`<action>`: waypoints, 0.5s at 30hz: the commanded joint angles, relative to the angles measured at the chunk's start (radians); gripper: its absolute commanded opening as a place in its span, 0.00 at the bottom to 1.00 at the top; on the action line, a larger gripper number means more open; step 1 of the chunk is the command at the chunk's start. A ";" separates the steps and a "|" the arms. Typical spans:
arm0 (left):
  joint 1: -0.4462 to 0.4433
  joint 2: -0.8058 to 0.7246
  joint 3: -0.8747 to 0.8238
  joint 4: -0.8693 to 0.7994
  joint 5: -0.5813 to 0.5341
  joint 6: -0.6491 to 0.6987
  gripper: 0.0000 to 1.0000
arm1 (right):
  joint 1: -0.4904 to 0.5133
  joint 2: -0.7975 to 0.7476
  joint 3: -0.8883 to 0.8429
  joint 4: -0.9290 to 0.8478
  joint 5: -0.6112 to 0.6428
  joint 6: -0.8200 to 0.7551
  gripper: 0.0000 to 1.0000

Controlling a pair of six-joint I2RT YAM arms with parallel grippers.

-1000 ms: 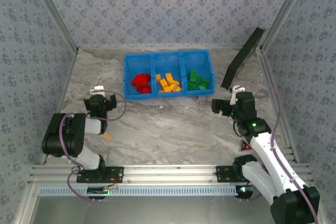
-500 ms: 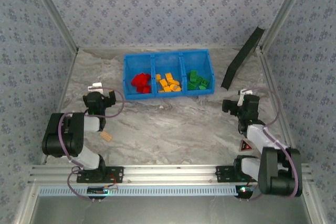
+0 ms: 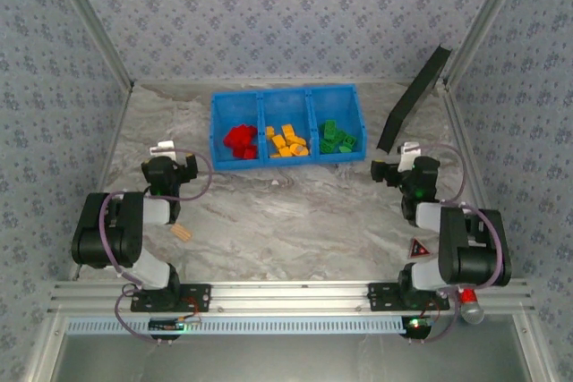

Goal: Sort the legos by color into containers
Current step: Reset both arms

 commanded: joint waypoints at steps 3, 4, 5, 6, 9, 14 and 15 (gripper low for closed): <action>0.001 -0.009 0.012 0.010 0.014 -0.010 0.99 | 0.014 0.079 0.018 0.103 0.018 -0.023 1.00; 0.002 -0.008 0.011 0.010 0.015 -0.010 0.99 | 0.012 0.080 0.015 0.112 0.018 -0.019 1.00; 0.002 -0.008 0.011 0.009 0.014 -0.010 0.99 | 0.012 0.079 0.020 0.099 0.028 -0.018 1.00; 0.002 -0.008 0.012 0.010 0.014 -0.011 0.99 | 0.011 0.082 0.024 0.100 0.046 -0.007 1.00; 0.002 -0.008 0.011 0.009 0.014 -0.010 0.99 | 0.023 0.083 0.034 0.081 0.122 0.006 1.00; 0.001 -0.008 0.012 0.009 0.014 -0.010 0.99 | 0.026 0.083 0.034 0.078 0.141 0.011 1.00; 0.001 -0.008 0.012 0.010 0.015 -0.010 0.99 | 0.027 0.084 0.034 0.079 0.141 0.010 1.00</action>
